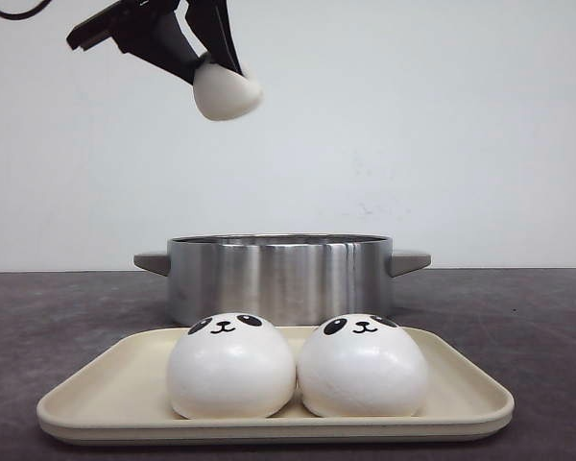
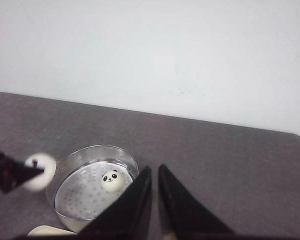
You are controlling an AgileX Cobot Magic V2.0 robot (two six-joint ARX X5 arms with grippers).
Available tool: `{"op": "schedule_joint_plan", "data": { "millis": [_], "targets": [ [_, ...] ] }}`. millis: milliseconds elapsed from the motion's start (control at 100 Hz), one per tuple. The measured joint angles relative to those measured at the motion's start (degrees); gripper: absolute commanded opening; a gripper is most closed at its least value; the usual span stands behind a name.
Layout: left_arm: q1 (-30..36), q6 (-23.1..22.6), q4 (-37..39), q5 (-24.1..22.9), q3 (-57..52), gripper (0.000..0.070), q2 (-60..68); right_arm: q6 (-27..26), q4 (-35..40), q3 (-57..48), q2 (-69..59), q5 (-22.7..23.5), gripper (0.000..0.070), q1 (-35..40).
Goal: Steam buns
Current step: 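Carry the bun with the left gripper into the pot and release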
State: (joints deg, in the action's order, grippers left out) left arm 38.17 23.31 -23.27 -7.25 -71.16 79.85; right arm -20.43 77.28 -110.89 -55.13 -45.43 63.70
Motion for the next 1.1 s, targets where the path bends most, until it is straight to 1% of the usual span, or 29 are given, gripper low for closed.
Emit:
{"op": "schedule_joint_plan", "data": {
  "millis": [120, 330, 480, 630, 680, 800, 920, 980, 1070, 1100],
  "targets": [
    [-2.7, -1.7, 1.1, 0.0, -4.3, 0.0003, 6.1, 0.0, 0.0, 1.3, 0.0, -1.2, 0.0017, 0.0],
    [-6.3, -5.2, 2.2, -0.1, -11.2, 0.0003, 18.6, 0.0, 0.0, 4.5, 0.0, -1.2, 0.0017, 0.0],
    [-7.9, -6.0, 5.1, -0.1, -13.0, 0.0003, 25.6, 0.0, -0.3, 6.5, 0.0, -1.2, 0.0017, 0.0],
    [-8.7, -6.0, 6.0, -0.1, -13.0, 0.0011, 30.2, -0.2, -0.3, 7.2, -0.1, -1.2, 0.0017, 0.0],
    [-8.7, -6.0, 6.1, -0.1, -13.0, 0.0068, 31.0, -0.5, -0.3, 7.2, -0.1, -1.3, 0.0017, 0.0],
    [-8.7, -6.0, 6.1, 0.8, -13.0, 0.0290, 32.1, -0.9, -0.3, 7.2, -0.1, -1.3, 0.0017, 0.0],
    [-8.7, -6.0, 6.1, 2.6, -13.0, 0.0464, 32.2, -1.1, -0.3, 7.2, -0.1, -1.3, 0.0017, 0.0],
    [-8.7, -6.0, 6.1, 2.8, -13.0, 0.0554, 32.2, -1.2, -0.3, 7.2, -0.1, -1.3, 0.0017, 0.0],
    [-8.7, -6.0, 5.6, 3.1, -13.0, 0.0643, 32.2, -1.6, -0.3, 7.2, -0.1, -1.3, 0.0017, 0.0],
    [-8.7, -6.0, 5.3, 3.1, -13.0, 0.0653, 32.2, -1.7, -0.3, 7.2, -0.1, -1.3, 0.0017, 0.0]
  ]
}}
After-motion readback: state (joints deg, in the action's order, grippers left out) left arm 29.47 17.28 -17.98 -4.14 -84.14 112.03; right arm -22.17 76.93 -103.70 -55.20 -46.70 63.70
